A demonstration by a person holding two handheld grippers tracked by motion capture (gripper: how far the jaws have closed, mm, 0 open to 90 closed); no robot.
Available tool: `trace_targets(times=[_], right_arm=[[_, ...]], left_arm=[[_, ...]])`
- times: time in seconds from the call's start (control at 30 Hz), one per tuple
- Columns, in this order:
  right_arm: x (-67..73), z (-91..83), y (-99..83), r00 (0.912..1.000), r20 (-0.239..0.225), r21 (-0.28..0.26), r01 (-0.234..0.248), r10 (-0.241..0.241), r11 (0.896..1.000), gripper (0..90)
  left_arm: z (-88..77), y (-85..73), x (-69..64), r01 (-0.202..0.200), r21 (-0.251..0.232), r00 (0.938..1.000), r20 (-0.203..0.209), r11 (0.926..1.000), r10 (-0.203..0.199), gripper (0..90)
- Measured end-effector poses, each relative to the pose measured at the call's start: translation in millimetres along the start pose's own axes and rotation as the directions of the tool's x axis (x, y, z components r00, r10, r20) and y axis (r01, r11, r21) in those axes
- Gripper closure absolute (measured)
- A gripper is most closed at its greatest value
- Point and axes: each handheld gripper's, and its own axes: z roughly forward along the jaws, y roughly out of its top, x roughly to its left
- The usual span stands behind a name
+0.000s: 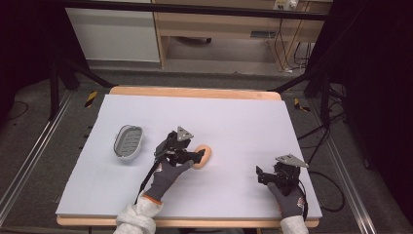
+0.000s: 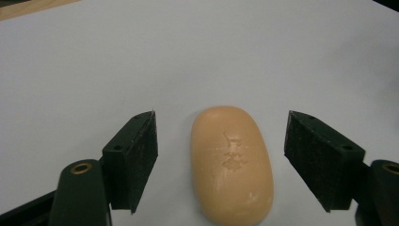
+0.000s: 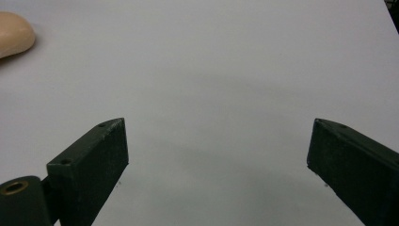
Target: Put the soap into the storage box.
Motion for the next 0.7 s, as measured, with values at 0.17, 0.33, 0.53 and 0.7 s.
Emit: trace_targets(times=[0.17, 0.33, 0.53, 0.7], right_arm=[[0.3, 0.1, 0.1, 1.0, -0.005, 0.004, -0.001, 0.001, 1.0, 6.1], [0.5, 0.4, 0.1, 0.9999, -0.01, 0.006, 0.004, -0.004, 1.0, 6.1], [0.5, 0.9, 0.1, 0.9999, -0.008, 0.006, 0.01, -0.01, 1.0, 6.1], [0.9, 1.0, 0.2, 0.9999, -0.009, 0.007, 0.009, -0.009, 1.0, 6.1]], left_arm=[[7.7, -0.1, -2.1, -0.009, 0.017, 1.0, -0.002, 0.9998, 0.009, 25.2], [14.7, -0.9, -3.8, -0.018, 0.037, 0.9998, -0.005, 0.9992, 0.018, 24.8], [20.9, -2.1, -5.5, -0.036, 0.064, 0.9993, -0.011, 0.9973, 0.037, 24.2], [28.6, -3.6, -7.6, -0.036, 0.082, 0.9993, -0.011, 0.996, 0.037, 23.8]])
